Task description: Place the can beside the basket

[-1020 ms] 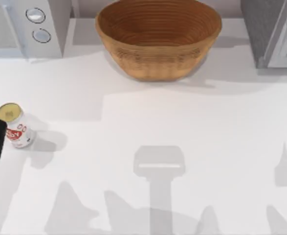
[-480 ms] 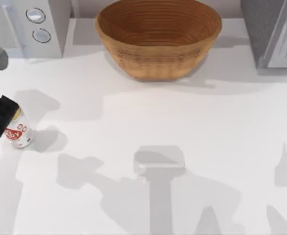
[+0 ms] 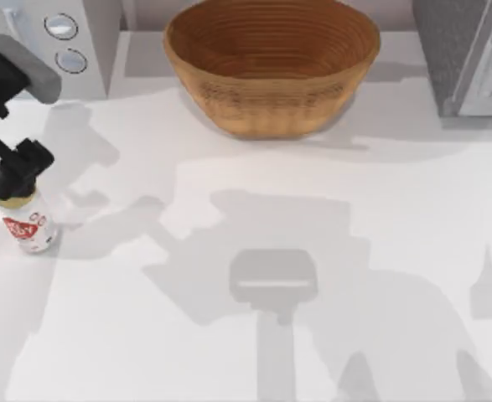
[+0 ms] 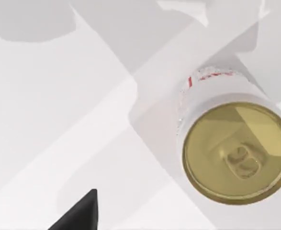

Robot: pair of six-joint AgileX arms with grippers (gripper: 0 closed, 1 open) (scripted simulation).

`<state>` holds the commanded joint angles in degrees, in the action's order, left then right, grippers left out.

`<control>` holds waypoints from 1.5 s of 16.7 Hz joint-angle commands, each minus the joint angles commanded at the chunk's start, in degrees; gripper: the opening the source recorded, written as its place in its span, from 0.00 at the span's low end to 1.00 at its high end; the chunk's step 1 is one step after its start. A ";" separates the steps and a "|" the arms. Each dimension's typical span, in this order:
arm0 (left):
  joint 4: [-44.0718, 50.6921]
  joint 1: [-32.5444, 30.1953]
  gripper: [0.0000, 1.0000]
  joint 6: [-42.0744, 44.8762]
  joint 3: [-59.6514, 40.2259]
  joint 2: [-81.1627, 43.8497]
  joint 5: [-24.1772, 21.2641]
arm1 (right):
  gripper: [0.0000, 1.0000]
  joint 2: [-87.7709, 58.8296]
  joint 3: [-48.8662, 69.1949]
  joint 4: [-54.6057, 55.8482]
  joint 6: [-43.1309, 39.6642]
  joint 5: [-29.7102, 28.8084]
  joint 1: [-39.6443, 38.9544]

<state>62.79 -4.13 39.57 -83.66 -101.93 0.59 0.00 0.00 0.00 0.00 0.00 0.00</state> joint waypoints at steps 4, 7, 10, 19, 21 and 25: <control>5.60 0.01 1.00 2.69 -5.85 -7.85 -0.44 | 1.00 0.00 0.00 0.00 0.00 0.00 0.00; 6.42 0.14 1.00 2.88 -6.26 -8.73 -0.65 | 1.00 0.00 0.00 0.00 0.00 0.00 0.00; 6.30 0.21 1.00 2.83 -6.12 -8.59 -0.61 | 1.00 0.00 0.00 0.00 0.00 0.00 0.00; -6.18 0.24 1.00 3.02 3.28 -11.74 -0.67 | 1.00 0.00 0.00 0.00 0.00 0.00 0.00; -6.32 0.24 1.00 3.02 3.41 -11.79 -0.67 | 1.00 0.00 0.00 0.00 0.00 0.00 0.00; -6.32 0.24 0.85 3.02 3.41 -11.79 -0.67 | 1.00 0.00 0.00 0.00 0.00 0.00 0.00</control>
<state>56.46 -3.89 42.59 -80.25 -113.73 -0.08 0.00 0.00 0.00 0.00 0.00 0.00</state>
